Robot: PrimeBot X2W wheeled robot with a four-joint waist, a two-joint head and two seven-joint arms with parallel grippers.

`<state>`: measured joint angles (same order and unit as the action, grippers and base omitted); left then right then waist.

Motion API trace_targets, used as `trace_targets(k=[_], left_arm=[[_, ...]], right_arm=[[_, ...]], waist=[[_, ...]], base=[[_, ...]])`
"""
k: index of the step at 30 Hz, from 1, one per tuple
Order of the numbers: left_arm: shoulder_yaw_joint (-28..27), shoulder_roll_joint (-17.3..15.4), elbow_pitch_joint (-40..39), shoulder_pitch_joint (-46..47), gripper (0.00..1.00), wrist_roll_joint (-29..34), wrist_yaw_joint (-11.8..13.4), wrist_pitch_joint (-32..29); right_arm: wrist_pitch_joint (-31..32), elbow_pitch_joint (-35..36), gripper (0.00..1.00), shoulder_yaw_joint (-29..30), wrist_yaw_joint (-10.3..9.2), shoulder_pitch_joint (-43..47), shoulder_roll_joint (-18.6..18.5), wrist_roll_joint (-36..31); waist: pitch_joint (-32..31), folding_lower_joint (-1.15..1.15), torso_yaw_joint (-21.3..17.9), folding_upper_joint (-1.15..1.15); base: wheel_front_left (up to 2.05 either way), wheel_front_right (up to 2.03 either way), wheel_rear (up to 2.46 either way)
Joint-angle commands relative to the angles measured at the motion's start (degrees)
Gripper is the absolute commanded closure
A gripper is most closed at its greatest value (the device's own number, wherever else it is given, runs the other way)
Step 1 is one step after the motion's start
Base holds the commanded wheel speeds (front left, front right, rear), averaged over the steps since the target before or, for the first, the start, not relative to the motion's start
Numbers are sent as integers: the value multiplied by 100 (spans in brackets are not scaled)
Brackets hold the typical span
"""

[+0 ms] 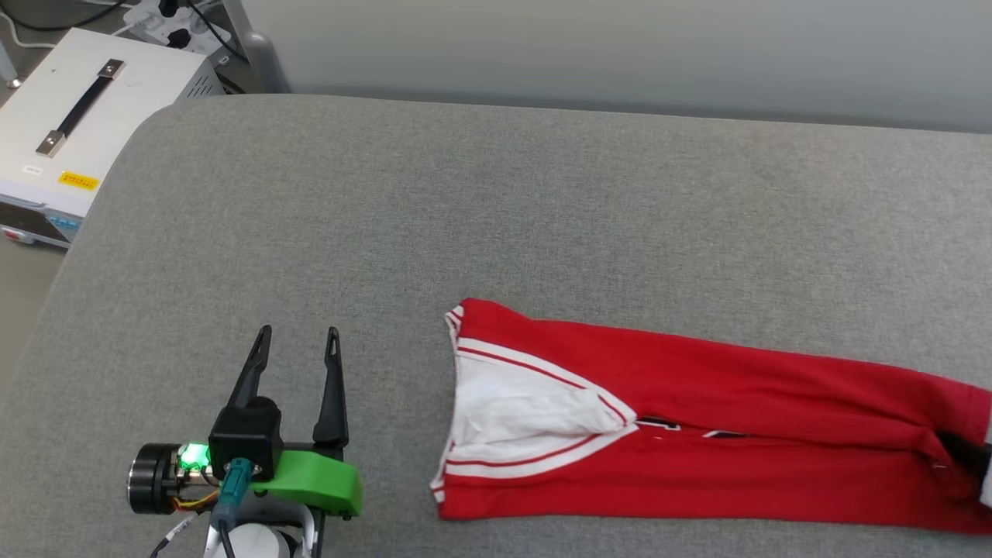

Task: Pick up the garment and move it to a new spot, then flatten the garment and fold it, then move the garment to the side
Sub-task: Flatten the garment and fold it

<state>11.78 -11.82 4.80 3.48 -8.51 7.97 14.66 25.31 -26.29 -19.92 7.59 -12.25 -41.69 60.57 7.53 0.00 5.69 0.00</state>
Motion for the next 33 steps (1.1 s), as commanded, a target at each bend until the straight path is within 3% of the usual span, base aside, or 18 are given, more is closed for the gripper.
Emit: trace_targets(k=[1,5,9,15,19,26,33], left_arm=[[-42,57,6,-92,0,73,-42,34],[-157,167,46,-144,0,225,-158,34],[-229,236,73,-193,0,292,-207,34],[-349,297,56,-275,0,368,-281,34],[-381,359,64,-263,0,414,-334,34],[-402,448,89,-121,0,485,-419,34],[-441,521,106,-5,0,531,-479,34]], right_arm=[[-87,-92,100,68,-10,-50,-141,-89],[-142,-363,100,110,-10,-60,-343,-265],[-153,8,100,64,-10,86,-308,-115],[16,1299,100,79,-10,340,-272,388],[252,2120,100,-40,-10,322,-246,355],[795,2921,100,-510,-10,-146,111,51],[1229,2968,100,-1393,-10,-1024,666,-324]], waist=[[-10,0,-1,0],[-64,0,-13,0],[-141,0,6,0],[-191,0,-23,0],[-152,0,-40,0],[-29,0,14,0],[131,0,98,0]], base=[[0,0,0],[0,0,0],[0,0,0],[0,0,0],[0,0,0],[0,0,0],[0,0,0]])
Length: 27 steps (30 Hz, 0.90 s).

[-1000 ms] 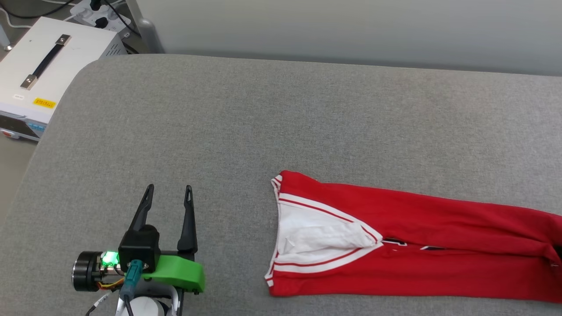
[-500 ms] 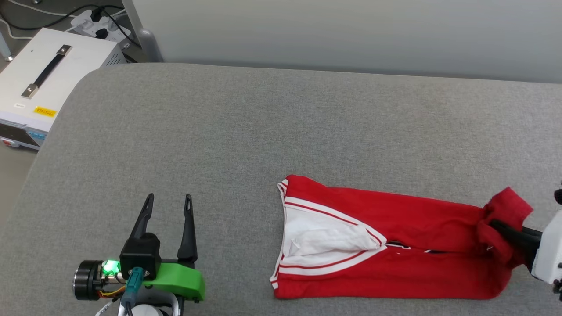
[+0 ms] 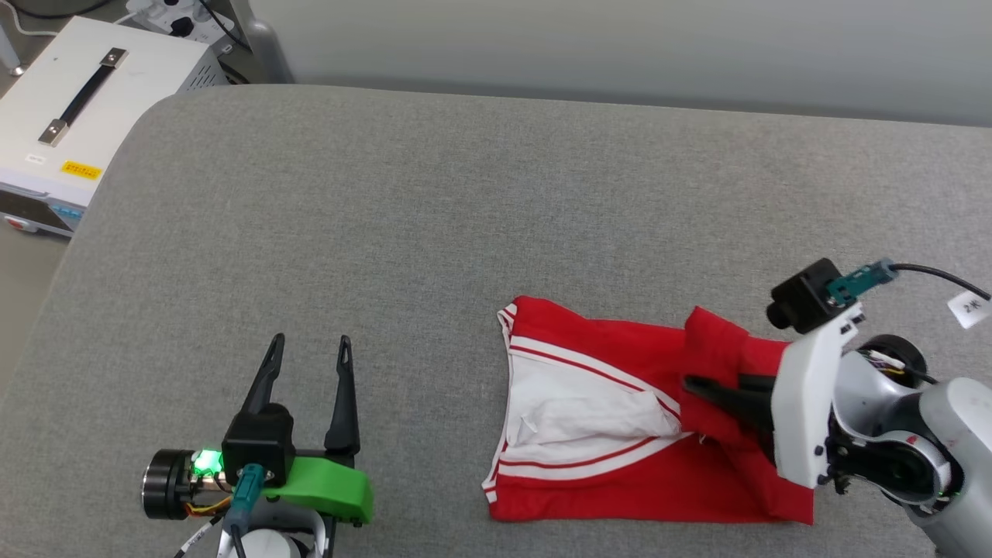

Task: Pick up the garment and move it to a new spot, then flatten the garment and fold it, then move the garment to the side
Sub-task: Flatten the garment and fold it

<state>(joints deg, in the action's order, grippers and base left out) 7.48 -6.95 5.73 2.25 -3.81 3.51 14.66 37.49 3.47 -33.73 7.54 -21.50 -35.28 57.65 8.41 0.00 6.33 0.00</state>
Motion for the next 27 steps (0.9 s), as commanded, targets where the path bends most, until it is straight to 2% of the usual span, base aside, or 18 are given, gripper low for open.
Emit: trace_targets(k=[1,11,12,14,23,27], left_arm=[[-9,46,19,141,0,66,-41,34],[-49,145,28,311,0,108,-82,34],[-54,171,31,372,0,119,-96,34],[-58,188,29,416,0,124,-103,34],[-66,247,49,566,0,153,-129,34],[-102,257,77,545,0,160,-128,34]], right_arm=[[47,-41,100,-139,-5,-214,95,-68],[5,-726,100,-1394,-5,-1368,816,-261],[-122,-1026,100,-1713,-5,-1653,1021,-243],[-225,-1234,100,-1904,-5,-1812,1125,-266],[-667,-2430,100,-2755,-5,-2038,1402,-272],[-908,-2616,100,-3003,-5,-2076,1410,-151]], waist=[[65,0,49,0],[301,0,127,0],[384,0,147,0],[439,0,159,0],[597,0,193,0],[546,0,161,0]], base=[[0,0,0],[0,0,0],[0,0,0],[0,0,0],[0,0,0],[0,0,0]])
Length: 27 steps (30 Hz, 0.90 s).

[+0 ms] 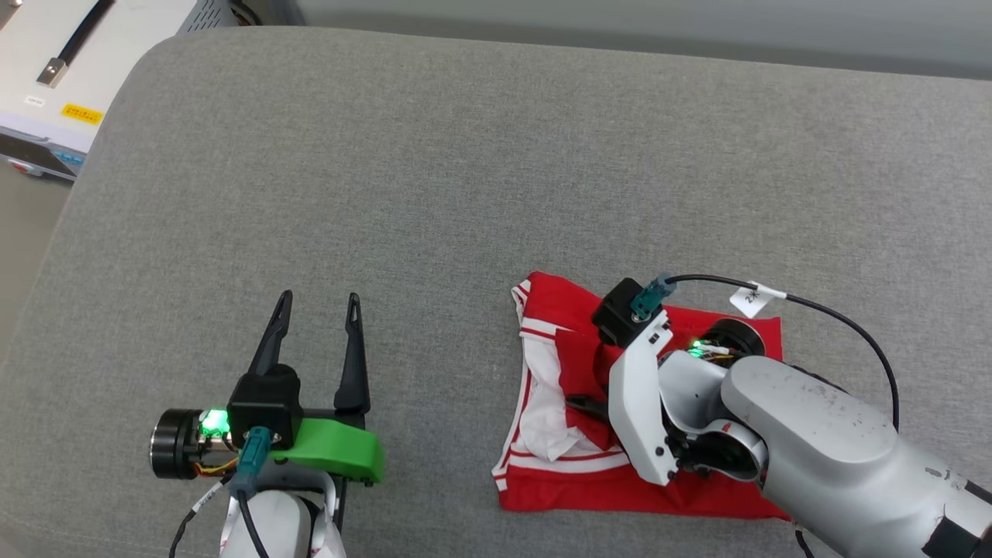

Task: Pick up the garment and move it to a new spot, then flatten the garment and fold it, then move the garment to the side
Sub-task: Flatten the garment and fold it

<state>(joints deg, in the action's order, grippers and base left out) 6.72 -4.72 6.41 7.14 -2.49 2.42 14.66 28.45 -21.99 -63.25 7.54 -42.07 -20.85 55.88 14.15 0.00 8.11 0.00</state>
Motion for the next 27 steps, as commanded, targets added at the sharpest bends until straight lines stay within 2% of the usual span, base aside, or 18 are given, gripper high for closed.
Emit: trace_targets(k=[1,2,3,4,11,17,21,23,27], left_arm=[[-38,35,21,35,0,30,-20,34],[-47,36,34,9,0,35,-22,34],[-49,37,47,-10,0,40,-26,34],[-49,39,59,-34,0,45,-30,34],[-95,27,56,-258,0,66,-33,34],[-132,5,11,-422,0,77,-41,34],[-146,-2,-19,-510,0,84,-42,34],[-139,-2,-30,-539,0,89,-47,34],[-147,-8,-55,-598,0,92,-46,34]], right_arm=[[-132,-65,91,-88,-5,-48,-54,40],[-275,-22,66,-115,-5,-74,-83,57],[-411,29,56,-120,-5,-91,-119,65],[-595,122,0,-115,-5,-109,-177,61],[-1501,925,0,169,-5,1,-786,-34],[-2705,1257,0,1153,-5,357,-1204,-612],[-3513,1065,0,2112,-5,807,-1129,-1179],[-3905,920,0,2623,-5,1029,-1055,-1692],[-4238,790,0,3789,-5,1619,-611,-2459]], waist=[[-70,0,-29,0],[-115,0,-43,0],[-160,0,-50,0],[-207,0,-56,0],[-523,0,-201,0],[-716,0,-403,0],[-831,0,-536,0],[-873,0,-583,0],[-956,0,-671,0]], base=[[0,0,0],[0,0,0],[0,0,0],[0,0,0],[0,0,0],[0,0,0],[0,0,0],[0,0,0],[0,0,0]])
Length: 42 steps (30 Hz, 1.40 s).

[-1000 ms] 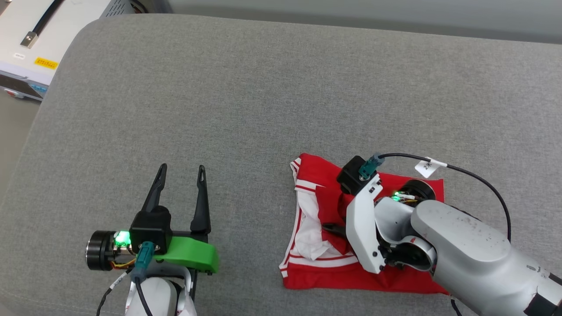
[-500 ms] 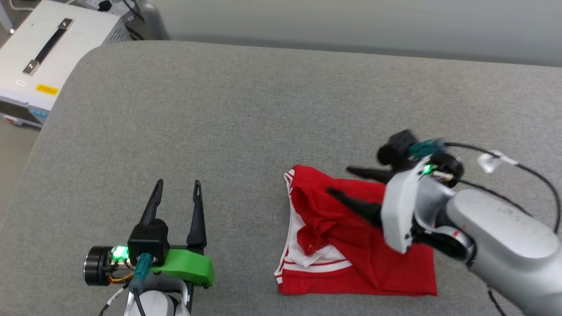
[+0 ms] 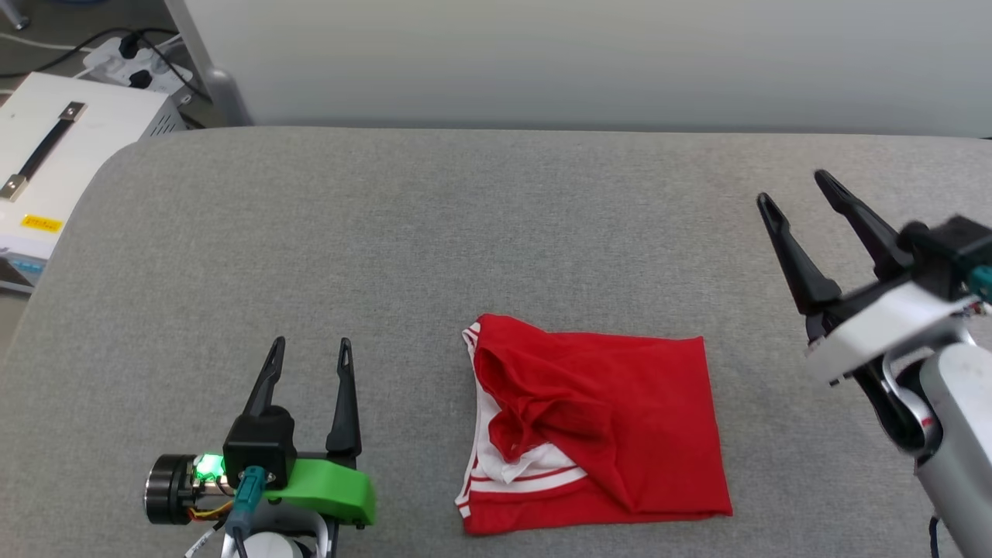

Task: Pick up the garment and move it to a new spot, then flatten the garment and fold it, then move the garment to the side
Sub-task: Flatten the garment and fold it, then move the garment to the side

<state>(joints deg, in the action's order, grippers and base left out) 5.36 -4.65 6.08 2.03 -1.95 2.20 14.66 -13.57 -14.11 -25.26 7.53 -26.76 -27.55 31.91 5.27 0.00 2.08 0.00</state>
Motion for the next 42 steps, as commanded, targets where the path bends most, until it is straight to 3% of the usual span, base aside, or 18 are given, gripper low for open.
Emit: trace_targets(k=[1,5,8,16,26,42], left_arm=[[-13,-15,-34,-104,0,38,-21,34],[-26,-20,-90,-154,0,34,-20,34],[-35,-21,-154,-188,0,28,-19,34],[-29,-42,-274,-320,0,26,-38,34],[-23,-57,-242,-486,0,18,-58,34],[-28,-50,-141,-486,0,6,-82,34]], right_arm=[[-73,38,0,280,-4,249,159,-315],[-134,428,0,1276,-4,848,592,-1291],[-139,944,0,1951,-4,1343,1082,-1637],[-141,1544,0,2608,-4,2488,1869,-1976],[-142,1671,0,2588,-4,3208,2053,-2347],[-142,1502,0,2489,-4,3268,2050,-2502]], waist=[[-80,0,-86,0],[-108,0,-128,0],[-118,0,-140,0],[-187,0,-96,0],[-267,0,-35,0],[-301,0,4,0]], base=[[0,0,0],[0,0,0],[0,0,0],[0,0,0],[0,0,0],[0,0,0]])
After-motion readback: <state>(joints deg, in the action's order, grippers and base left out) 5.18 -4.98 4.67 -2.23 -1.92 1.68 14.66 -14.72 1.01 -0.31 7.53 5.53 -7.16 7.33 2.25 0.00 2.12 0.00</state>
